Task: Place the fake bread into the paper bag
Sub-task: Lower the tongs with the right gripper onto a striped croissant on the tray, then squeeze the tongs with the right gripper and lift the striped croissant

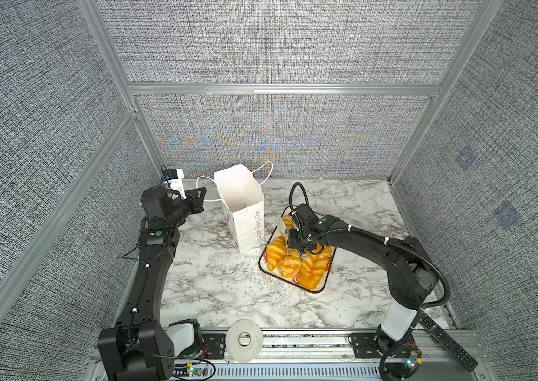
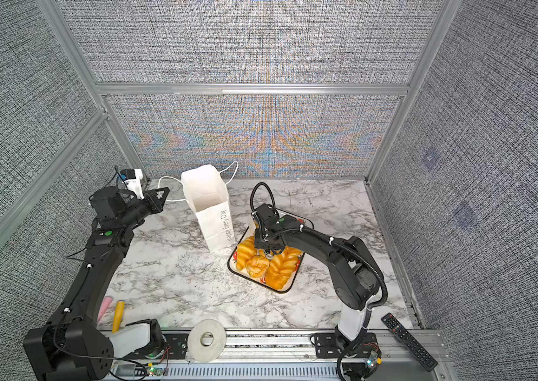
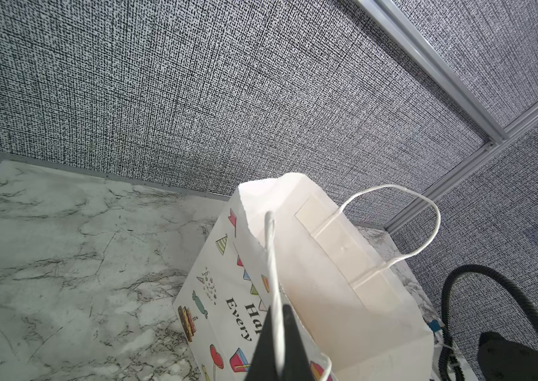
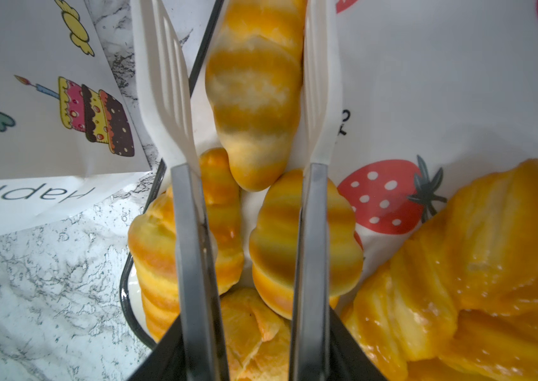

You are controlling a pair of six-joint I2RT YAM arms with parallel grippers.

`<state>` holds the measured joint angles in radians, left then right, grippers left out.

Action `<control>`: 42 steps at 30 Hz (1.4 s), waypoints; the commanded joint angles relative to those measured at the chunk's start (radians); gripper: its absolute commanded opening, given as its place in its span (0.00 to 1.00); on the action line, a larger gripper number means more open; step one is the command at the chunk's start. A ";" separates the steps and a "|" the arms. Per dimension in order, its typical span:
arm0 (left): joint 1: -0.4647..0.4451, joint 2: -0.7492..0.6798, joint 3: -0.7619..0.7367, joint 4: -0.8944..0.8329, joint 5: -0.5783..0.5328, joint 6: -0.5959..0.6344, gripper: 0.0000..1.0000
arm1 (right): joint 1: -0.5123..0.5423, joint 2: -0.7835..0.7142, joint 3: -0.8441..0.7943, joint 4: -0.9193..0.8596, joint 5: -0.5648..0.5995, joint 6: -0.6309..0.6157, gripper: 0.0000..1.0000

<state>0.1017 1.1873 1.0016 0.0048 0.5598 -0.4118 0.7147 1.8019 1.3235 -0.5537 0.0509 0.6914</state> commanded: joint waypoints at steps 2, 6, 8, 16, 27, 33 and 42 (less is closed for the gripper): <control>0.003 -0.001 0.000 0.009 0.008 0.007 0.00 | 0.018 0.021 0.035 -0.047 0.042 -0.015 0.50; 0.003 -0.004 0.001 0.009 0.006 0.007 0.00 | 0.030 0.043 0.061 -0.077 0.068 -0.023 0.50; 0.003 -0.002 0.001 0.008 0.007 0.007 0.00 | 0.032 0.043 0.065 -0.084 0.076 -0.027 0.50; 0.001 -0.002 0.002 0.010 0.009 0.006 0.00 | 0.035 0.040 0.068 -0.097 0.090 -0.034 0.46; 0.003 0.002 0.001 0.011 0.011 0.005 0.00 | 0.035 0.044 0.073 -0.101 0.092 -0.040 0.38; 0.003 0.004 0.000 0.011 0.011 0.004 0.00 | 0.034 0.043 0.078 -0.106 0.102 -0.040 0.35; 0.003 0.002 0.000 0.012 0.009 0.005 0.00 | 0.034 0.003 0.063 -0.105 0.139 -0.031 0.32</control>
<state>0.1017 1.1889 1.0016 0.0048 0.5598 -0.4183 0.7464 1.8217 1.3895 -0.6521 0.1604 0.6544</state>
